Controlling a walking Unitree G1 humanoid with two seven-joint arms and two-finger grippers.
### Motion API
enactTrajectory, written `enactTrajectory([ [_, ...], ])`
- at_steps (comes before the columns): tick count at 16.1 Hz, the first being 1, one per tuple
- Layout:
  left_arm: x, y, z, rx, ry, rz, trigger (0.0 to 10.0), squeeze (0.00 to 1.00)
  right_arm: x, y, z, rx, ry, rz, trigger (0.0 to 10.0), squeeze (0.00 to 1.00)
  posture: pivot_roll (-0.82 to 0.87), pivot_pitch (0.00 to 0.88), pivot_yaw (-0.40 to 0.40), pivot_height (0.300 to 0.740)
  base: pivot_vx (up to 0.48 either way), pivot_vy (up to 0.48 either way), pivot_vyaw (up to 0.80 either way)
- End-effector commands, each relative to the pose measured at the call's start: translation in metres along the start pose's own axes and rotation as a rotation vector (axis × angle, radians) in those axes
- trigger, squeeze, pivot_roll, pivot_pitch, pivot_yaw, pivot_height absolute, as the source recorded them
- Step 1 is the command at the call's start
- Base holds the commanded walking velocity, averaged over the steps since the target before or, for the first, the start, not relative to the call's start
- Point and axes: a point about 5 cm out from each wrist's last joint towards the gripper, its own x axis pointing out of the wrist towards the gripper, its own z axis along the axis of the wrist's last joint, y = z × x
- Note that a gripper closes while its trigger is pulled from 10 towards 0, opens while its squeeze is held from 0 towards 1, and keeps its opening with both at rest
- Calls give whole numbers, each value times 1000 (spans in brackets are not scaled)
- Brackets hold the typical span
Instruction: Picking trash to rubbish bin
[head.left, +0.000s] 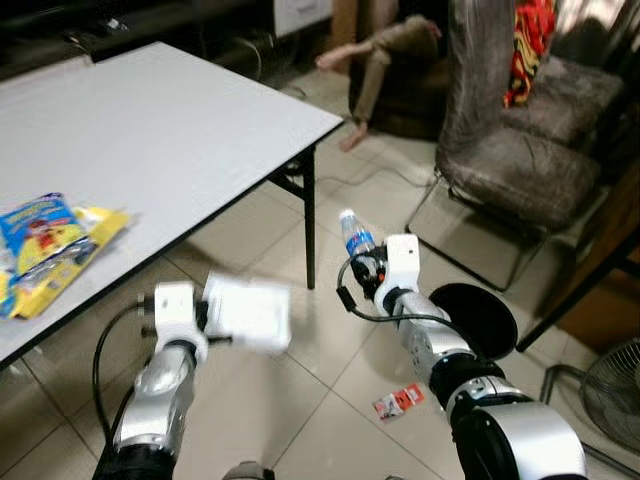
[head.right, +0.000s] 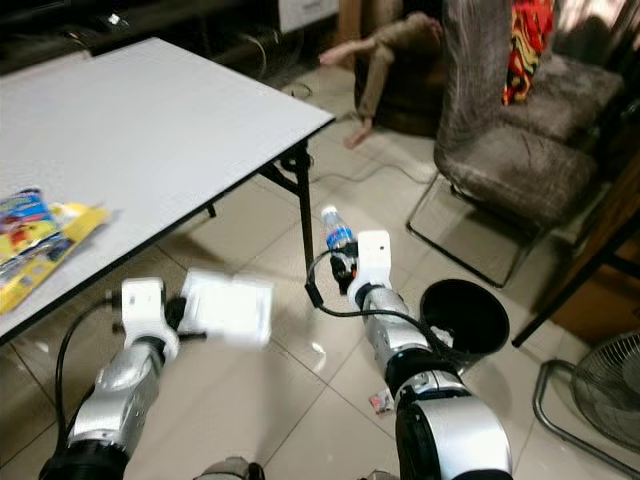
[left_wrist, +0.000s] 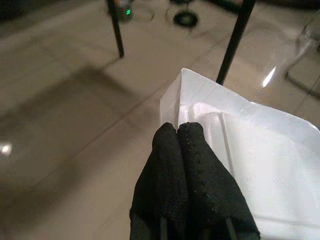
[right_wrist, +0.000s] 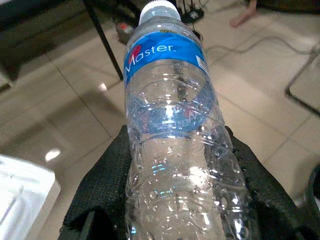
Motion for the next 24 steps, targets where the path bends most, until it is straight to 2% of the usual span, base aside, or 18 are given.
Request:
enactTrajectory([
  [1, 1, 4, -16, -3, 67, 4, 10000, 0, -6, -13, -17, 28, 82, -57, 10000, 0, 27, 81, 4, 740, 0, 0, 0],
  [3, 0, 8, -36, 12, 151, 14, 10000, 0, -10, -21, -28, 27, 138, -98, 10000, 0, 24, 79, 1, 740, 0, 0, 0],
  [5, 0, 10, -44, 49, 216, 8, 10000, 0, -15, -28, -41, 29, 198, -131, 10000, 0, 30, 79, -1, 740, 0, 0, 0],
  [6, -3, 12, -55, 82, 254, 11, 10000, 0, -19, -31, -49, 22, 233, -153, 10000, 0, 33, 79, -2, 740, 0, 0, 0],
  [7, -6, 13, -65, 90, 284, 12, 10000, 0, -24, -37, -60, -14, 278, -184, 10000, 0, 33, 79, -2, 740, 0, 0, 0],
  [8, -9, 14, -72, 75, 309, 23, 10000, 0, -30, -43, -71, -48, 330, -213, 10000, 0, 38, 77, -4, 740, 0, 0, 0],
  [10, -13, 16, -80, 35, 332, 35, 10000, 0, -38, -49, -84, -58, 387, -240, 10000, 0, 38, 77, -4, 740, 0, 0, 0],
  [11, -17, 16, -88, -56, 358, 28, 10000, 0, -43, -52, -92, -31, 417, -254, 10000, 0, 40, 79, -3, 740, 0, 0, 0],
  [12, -18, 14, -90, -106, 362, 15, 10000, 0, -45, -52, -95, -12, 427, -259, 10000, 0, 39, 81, -4, 740, 0, 0, 0],
  [13, -20, 9, -95, -116, 374, -10, 10000, 0, -46, -49, -99, 11, 438, -253, 10000, 0, 34, 83, -2, 740, 0, 0, 0],
  [15, -21, 6, -97, -68, 392, -12, 10000, 0, -46, -45, -102, 9, 446, -244, 10000, 0, 28, 83, -1, 740, 0, 0, -597],
  [19, -21, -4, -101, 5, 444, -92, 10000, 0, -47, -45, -104, 2, 461, -235, 10000, 0, 30, 83, -4, 740, 0, 0, -758],
  [24, -22, -4, -103, 12, 456, -96, 10000, 0, -46, -43, -104, -1, 463, -226, 10000, 0, 29, 84, -2, 740, 0, 0, -756],
])
